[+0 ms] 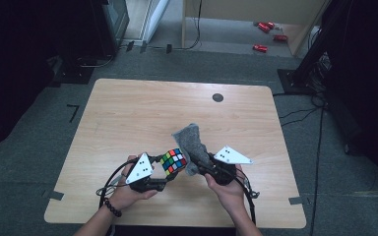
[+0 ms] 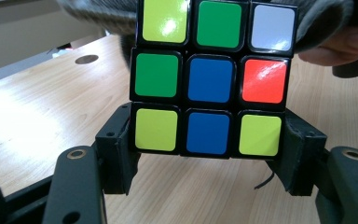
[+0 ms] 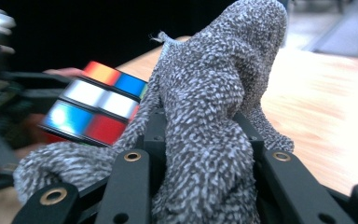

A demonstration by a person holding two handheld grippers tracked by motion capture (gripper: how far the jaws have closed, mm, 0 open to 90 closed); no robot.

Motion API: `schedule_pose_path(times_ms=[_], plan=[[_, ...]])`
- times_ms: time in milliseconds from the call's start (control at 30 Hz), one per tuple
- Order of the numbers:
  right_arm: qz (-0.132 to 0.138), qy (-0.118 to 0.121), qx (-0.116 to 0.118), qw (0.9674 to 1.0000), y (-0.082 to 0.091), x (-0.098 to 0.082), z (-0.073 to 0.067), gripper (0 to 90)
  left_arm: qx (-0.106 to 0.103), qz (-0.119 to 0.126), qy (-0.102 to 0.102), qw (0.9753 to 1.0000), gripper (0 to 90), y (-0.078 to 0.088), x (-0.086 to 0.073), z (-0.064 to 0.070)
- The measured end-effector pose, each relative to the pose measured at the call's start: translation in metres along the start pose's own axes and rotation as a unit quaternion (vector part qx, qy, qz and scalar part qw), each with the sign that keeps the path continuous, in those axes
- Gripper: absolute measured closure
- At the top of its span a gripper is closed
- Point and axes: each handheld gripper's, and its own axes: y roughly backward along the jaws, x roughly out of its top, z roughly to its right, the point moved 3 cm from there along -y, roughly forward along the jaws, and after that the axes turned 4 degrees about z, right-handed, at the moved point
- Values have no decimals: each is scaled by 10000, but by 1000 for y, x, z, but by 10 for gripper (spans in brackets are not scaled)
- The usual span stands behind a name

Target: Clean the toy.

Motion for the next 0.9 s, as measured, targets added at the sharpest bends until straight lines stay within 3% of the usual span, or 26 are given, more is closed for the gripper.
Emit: schedule_pose_path(times_ms=[33,100,200,300,367,500,700,800,900], plan=[[60,-50,-28,10000,1,1,2,666,28,-37,-19,10000,346,-1,-1,0],[267,-105,144,9995,6,7,-2,664,76,-128,-38,9999,346,-2,-3,0],[512,73,548,9972,10,14,-17,662,95,-181,-68,9998,346,-4,-4,1],[480,247,843,9950,7,14,-32,662,27,-107,-91,9999,346,-4,-2,4],[329,285,819,9957,2,10,-35,658,-39,-82,-102,9999,346,-2,-1,4],[282,-14,668,9974,1,6,-20,658,-70,-9,-106,9999,347,0,0,3],[-123,44,-56,9999,0,-2,3,659,15,-35,-39,10000,347,0,0,0],[103,41,107,9999,4,5,-4,658,84,-214,-125,9997,346,-3,-4,1],[330,163,546,9978,6,11,-22,656,50,-248,-143,9996,346,-6,-4,3]])
